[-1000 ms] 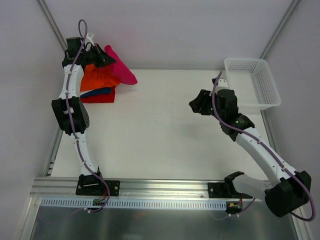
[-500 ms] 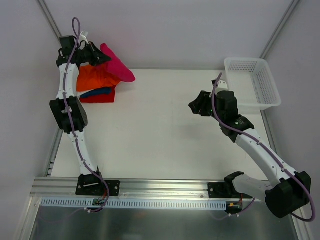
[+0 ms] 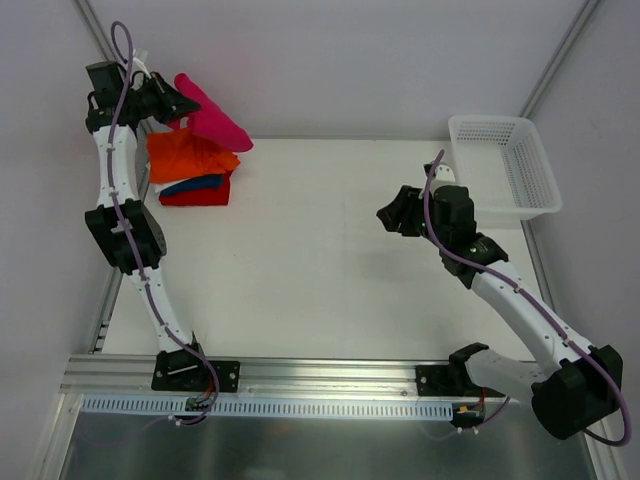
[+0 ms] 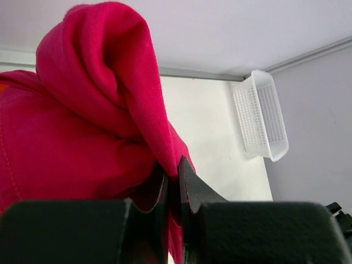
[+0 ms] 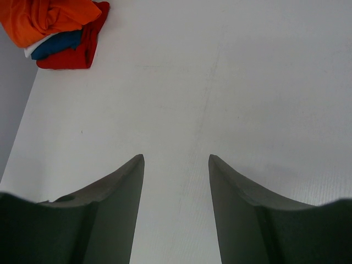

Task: Fold and stack the t-shirts
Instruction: Neatly place the folded tshirt to the corner

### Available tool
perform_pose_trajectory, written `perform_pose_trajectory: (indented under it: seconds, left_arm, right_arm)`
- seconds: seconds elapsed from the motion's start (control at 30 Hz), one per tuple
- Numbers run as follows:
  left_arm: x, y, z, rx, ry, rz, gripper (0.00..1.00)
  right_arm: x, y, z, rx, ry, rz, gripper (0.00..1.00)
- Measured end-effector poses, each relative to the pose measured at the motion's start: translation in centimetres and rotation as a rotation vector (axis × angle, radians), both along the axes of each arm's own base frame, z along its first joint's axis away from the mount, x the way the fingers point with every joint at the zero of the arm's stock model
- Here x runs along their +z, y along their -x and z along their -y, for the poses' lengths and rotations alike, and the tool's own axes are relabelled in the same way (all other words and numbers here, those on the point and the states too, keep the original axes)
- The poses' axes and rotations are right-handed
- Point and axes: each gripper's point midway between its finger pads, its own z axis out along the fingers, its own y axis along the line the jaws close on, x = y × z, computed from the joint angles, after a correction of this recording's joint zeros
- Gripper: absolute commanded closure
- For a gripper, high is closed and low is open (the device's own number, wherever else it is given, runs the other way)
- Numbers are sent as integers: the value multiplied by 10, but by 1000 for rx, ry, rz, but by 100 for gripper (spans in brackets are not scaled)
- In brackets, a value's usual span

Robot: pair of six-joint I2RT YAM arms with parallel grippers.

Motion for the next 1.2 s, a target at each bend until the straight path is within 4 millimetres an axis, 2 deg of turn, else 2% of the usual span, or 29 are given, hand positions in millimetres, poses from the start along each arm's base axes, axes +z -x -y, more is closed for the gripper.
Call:
perform_pose_trajectory:
  seconds: [0.13,0.23,0.37,0.53,0.63,0.73,0.9,1.07,1.2]
  left_arm:
    - [25,12,-22,45,-40,61,100]
    - [36,21,-34,84,-75,87,100]
    - [29,31,-39,131,-137,78,100]
    - [6,34,-41,160,-195,38,100]
    - [-16,35,-41,164,-205,-5,100]
    - [-43,35,-44,171,-216,-63,100]
    - [-95,22,-56,201,-228,-165,100]
    - [-138,19,-70,250,-269,-254,100]
    - [-155,17,-80,288,-301,-291,100]
  right_arm:
    - [-1,1,-1,3,-5,0,46]
    - [-2,2,-1,6,-6,-3,46]
    - [1,3,0,6,-10,5,46]
    - [13,8,1,9,-27,37,46]
    - [19,11,2,12,-37,54,46]
    - [26,14,3,13,-46,73,46]
    - [37,22,7,13,-58,99,46]
    - [36,28,10,13,-58,99,46]
    - [35,30,11,13,-54,92,46]
